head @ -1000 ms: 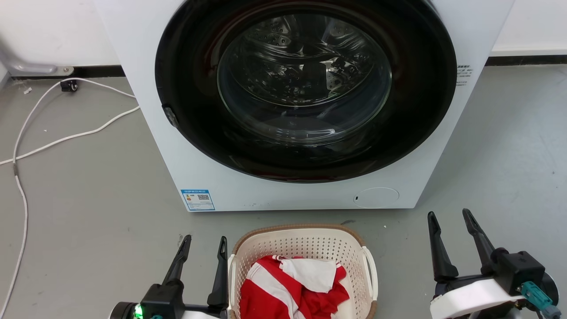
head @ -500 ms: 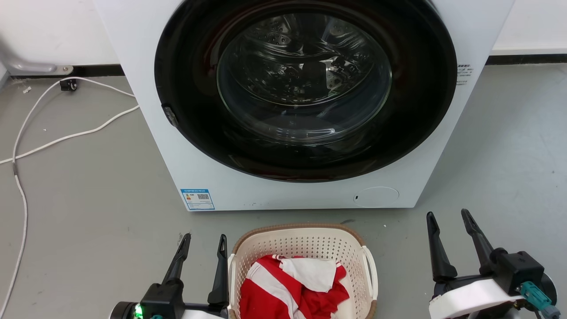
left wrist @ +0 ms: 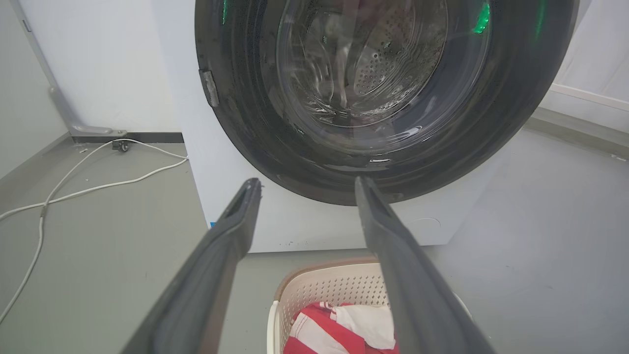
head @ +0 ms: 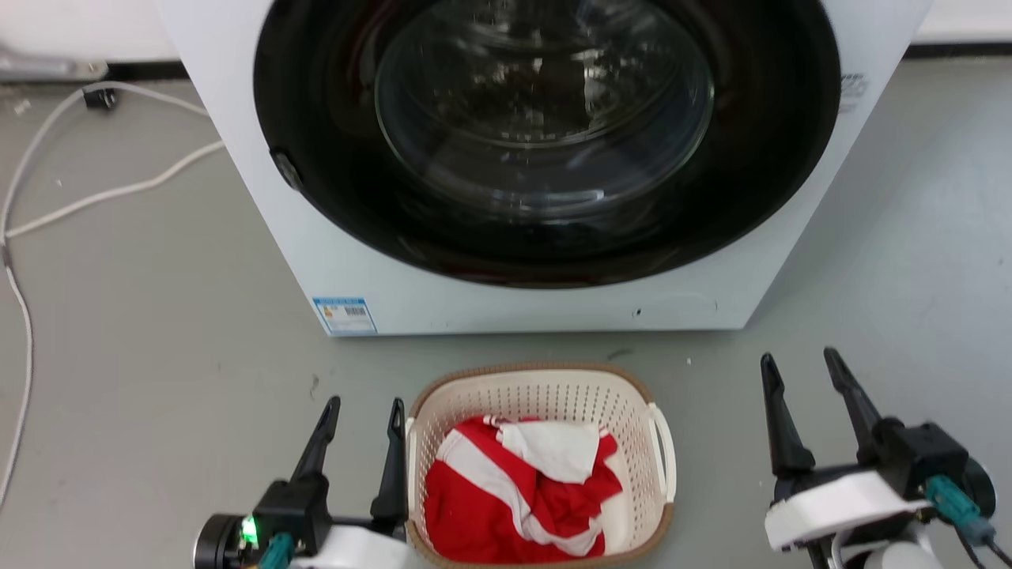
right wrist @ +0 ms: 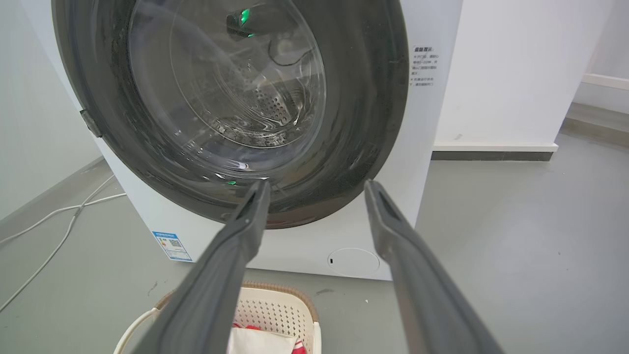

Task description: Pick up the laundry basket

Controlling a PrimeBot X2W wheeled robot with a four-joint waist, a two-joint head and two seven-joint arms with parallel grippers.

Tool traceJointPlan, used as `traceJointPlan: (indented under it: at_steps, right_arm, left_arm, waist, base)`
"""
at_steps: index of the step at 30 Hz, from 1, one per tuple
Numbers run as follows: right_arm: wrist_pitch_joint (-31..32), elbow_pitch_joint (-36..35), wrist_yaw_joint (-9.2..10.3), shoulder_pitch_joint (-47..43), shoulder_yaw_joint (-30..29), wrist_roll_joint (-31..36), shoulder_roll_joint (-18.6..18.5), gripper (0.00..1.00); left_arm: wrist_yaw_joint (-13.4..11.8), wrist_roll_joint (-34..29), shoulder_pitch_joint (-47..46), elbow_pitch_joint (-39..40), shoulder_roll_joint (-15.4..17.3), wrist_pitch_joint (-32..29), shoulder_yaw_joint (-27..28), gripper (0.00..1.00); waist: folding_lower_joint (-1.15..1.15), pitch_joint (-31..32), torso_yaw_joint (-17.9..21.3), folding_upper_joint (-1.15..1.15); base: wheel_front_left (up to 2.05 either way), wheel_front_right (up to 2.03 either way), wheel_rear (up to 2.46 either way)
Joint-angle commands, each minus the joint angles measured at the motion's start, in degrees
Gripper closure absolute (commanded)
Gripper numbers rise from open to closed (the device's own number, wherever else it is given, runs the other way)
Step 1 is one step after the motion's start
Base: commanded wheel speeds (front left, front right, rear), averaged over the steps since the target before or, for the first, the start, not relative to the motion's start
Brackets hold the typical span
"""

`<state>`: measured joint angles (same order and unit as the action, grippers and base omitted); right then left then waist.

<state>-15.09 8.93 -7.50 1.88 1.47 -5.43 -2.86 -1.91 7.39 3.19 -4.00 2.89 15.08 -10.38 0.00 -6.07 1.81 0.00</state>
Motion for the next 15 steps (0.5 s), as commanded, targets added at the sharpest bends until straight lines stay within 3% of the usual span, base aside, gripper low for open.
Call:
traceJointPlan:
  at_steps: [1,15]
  right_arm:
    - [-0.12,0.36,0.02,2.33,0.01,0.22,-0.02,0.0]
    - [2.01,9.55,0.02,20.59,0.39,1.62,-0.01,0.0]
  left_arm:
    - [0.23,0.23,-2.39,-1.14,0.0,0.15,0.45,0.0]
    - [5.06,-2.89,-24.13,-17.64,1.03,0.15,2.69,0.0]
  waist:
    - [0.0,-4.56,0.18,0.0]
    - [0.0,-27.35,-0.2,0.0]
  base:
    - [0.0,0.0,0.0]
    - [0.0,0.0,0.0]
